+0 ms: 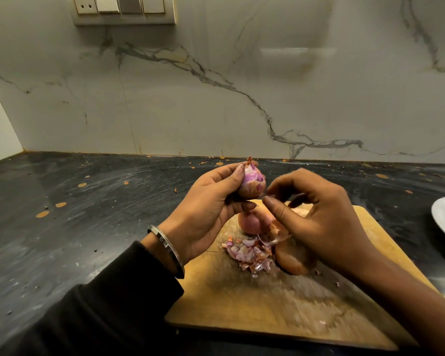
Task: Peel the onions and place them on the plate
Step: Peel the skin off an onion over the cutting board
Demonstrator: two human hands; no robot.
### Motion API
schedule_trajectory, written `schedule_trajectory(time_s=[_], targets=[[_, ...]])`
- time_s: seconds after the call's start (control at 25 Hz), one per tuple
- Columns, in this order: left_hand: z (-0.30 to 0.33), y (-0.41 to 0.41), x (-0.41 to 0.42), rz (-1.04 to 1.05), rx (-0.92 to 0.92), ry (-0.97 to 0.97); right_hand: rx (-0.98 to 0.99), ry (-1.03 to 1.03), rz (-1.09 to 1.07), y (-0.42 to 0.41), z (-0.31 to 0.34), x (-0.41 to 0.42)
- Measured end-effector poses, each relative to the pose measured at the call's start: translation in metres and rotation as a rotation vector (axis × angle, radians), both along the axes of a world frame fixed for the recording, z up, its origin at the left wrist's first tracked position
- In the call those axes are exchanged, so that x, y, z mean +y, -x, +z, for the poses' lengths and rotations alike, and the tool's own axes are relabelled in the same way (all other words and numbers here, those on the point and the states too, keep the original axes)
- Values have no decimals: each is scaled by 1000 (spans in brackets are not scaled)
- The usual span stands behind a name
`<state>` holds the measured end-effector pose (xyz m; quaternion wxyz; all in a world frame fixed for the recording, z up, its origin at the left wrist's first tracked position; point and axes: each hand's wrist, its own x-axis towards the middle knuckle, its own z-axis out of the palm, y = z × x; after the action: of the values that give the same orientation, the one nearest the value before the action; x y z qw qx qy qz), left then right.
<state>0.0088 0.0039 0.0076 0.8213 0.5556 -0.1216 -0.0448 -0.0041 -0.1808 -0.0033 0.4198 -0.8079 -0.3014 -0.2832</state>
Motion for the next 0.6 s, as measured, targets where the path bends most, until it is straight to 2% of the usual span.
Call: schedule_trajectory(time_s=[0.28,0.6], targets=[[-1,3,0,-116,-20,-37,43,-102,11,-1,0,-2],[-1,3,0,-124,-2,-42,46,-146,17,-2,-1,-1]])
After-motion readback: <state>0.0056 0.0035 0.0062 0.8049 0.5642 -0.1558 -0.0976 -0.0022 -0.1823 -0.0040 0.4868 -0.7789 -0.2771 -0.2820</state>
